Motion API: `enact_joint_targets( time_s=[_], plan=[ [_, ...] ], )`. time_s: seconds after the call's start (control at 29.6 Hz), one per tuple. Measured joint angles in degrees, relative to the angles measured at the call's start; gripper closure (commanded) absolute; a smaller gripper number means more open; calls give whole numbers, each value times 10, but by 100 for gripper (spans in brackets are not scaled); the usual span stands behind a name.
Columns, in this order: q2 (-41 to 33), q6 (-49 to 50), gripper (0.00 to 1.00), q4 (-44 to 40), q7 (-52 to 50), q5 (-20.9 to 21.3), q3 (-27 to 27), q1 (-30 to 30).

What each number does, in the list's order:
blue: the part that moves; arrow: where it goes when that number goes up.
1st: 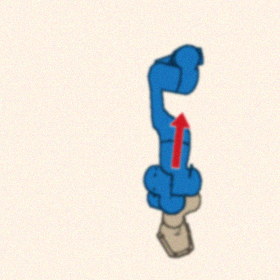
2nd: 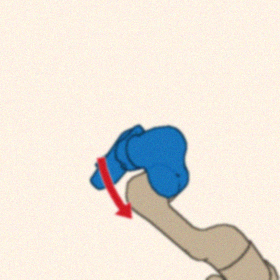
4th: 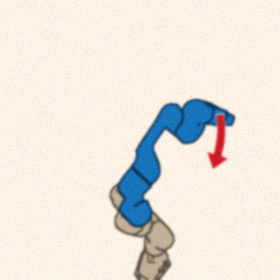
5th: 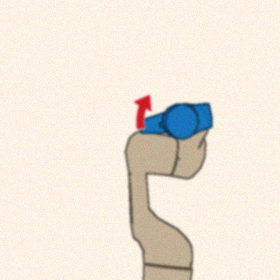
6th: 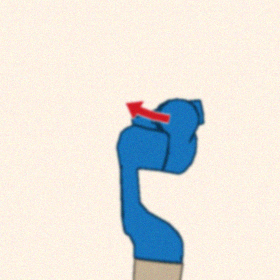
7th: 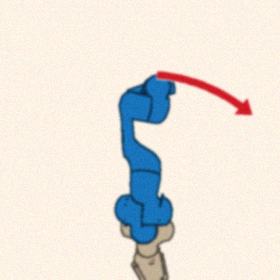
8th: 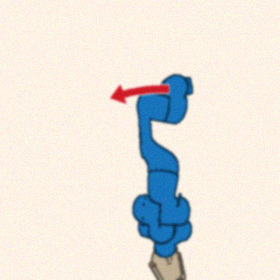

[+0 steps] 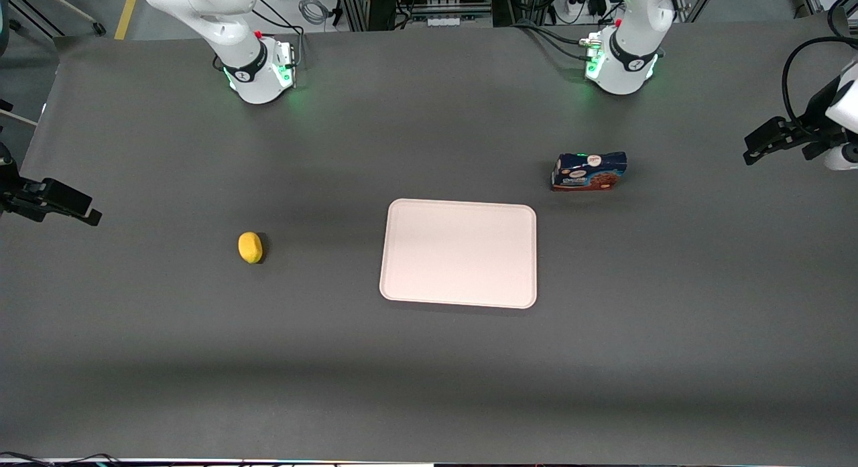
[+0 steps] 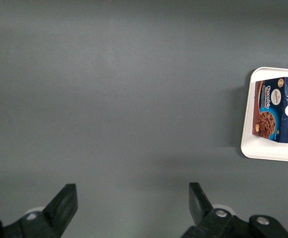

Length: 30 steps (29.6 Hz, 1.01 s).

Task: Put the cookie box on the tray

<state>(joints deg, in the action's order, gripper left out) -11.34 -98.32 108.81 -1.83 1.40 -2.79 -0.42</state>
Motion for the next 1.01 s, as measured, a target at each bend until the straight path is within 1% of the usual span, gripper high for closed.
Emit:
enact_joint_targets(
  time_s=[0.44,0.61,0.74,0.84,0.91,1.01],
  plan=[
    [0,3,0,-2,0,0,0,0],
    [0,25,0,-8,0,0,0,0],
    [0,75,0,-29,-1,-1,0,0],
    [-1,142,0,-63,-10,-2,-2,0],
    [-3,188,0,-88,-34,-4,-5,0],
    [-9,249,0,-118,-100,-15,-7,0]
  ],
)
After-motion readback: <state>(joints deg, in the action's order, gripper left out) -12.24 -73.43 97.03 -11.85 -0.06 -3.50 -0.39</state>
